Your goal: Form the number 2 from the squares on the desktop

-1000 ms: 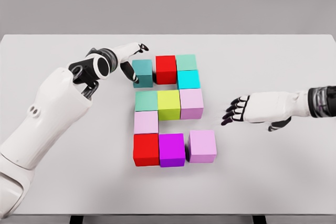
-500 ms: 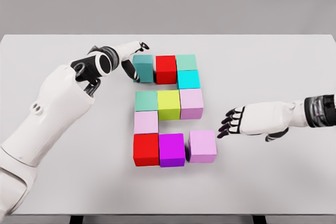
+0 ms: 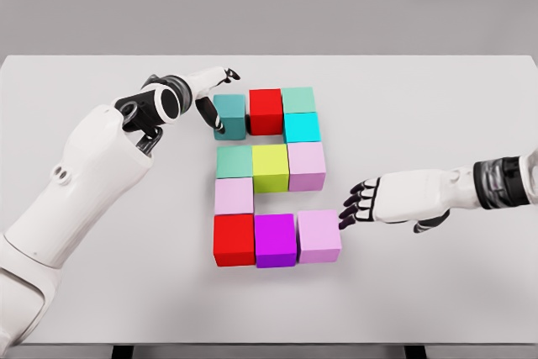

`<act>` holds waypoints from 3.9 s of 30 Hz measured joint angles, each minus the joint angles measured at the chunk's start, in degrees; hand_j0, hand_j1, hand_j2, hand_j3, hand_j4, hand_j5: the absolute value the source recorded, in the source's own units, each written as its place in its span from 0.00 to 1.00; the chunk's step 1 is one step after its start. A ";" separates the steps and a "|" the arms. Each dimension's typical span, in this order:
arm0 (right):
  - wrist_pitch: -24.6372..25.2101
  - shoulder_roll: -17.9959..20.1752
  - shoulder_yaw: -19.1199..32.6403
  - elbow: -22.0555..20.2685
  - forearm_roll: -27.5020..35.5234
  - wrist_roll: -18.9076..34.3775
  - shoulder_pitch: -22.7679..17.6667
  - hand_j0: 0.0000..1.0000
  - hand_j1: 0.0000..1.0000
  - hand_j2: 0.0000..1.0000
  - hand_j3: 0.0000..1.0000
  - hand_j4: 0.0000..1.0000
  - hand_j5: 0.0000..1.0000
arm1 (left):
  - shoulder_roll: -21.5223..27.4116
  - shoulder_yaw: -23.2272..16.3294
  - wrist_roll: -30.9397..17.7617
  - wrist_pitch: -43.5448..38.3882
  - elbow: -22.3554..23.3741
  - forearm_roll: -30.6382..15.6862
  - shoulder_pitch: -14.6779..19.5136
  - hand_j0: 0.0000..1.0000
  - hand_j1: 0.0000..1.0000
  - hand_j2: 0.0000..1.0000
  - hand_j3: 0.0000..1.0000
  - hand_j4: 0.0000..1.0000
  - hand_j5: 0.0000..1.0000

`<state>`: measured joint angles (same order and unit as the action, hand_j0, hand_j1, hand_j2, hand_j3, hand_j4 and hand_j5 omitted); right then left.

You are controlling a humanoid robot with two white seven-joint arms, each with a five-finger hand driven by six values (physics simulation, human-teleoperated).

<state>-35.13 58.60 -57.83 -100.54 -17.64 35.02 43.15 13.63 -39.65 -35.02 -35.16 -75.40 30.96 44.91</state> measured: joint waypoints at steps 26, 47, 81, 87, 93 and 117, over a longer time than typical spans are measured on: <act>0.02 0.53 19.55 16.76 10.86 -0.02 -5.05 1.00 1.00 1.00 1.00 1.00 1.00 | -1.15 0.22 -0.01 -0.02 1.38 0.67 -0.44 0.97 0.97 0.97 0.97 0.97 0.97; -0.02 0.15 26.80 18.16 25.49 0.00 -20.48 1.00 1.00 1.00 1.00 1.00 1.00 | 9.38 1.61 0.00 0.01 -8.04 -3.01 -3.87 0.99 0.99 0.99 0.99 0.99 0.99; -0.02 0.83 27.05 15.56 25.29 0.00 -21.62 1.00 1.00 1.00 1.00 1.00 1.00 | 20.28 -14.03 0.00 0.00 -14.58 -5.67 -0.26 0.99 0.99 0.99 0.99 0.99 0.99; -0.02 0.82 27.05 15.46 25.07 0.00 -21.62 1.00 1.00 1.00 1.00 1.00 1.00 | 18.91 -14.06 0.01 0.00 -14.63 -4.76 -0.26 0.99 0.99 0.99 0.99 0.99 0.99; -0.02 0.77 27.05 15.38 24.88 0.00 -21.62 1.00 1.00 1.00 1.00 1.00 1.00 | 18.23 -14.07 0.00 0.00 -14.75 -4.62 -0.70 0.99 0.99 0.99 0.99 0.99 0.99; -0.02 0.73 27.05 15.57 24.82 0.00 -21.62 1.00 1.00 1.00 1.00 1.00 1.00 | 17.98 -14.15 0.00 0.00 -16.85 -4.65 -1.23 1.00 1.00 1.00 1.00 1.00 1.00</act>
<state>-35.15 59.34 -30.78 -84.97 7.18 35.02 21.53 31.61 -53.81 -35.02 -35.16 -92.25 26.31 43.68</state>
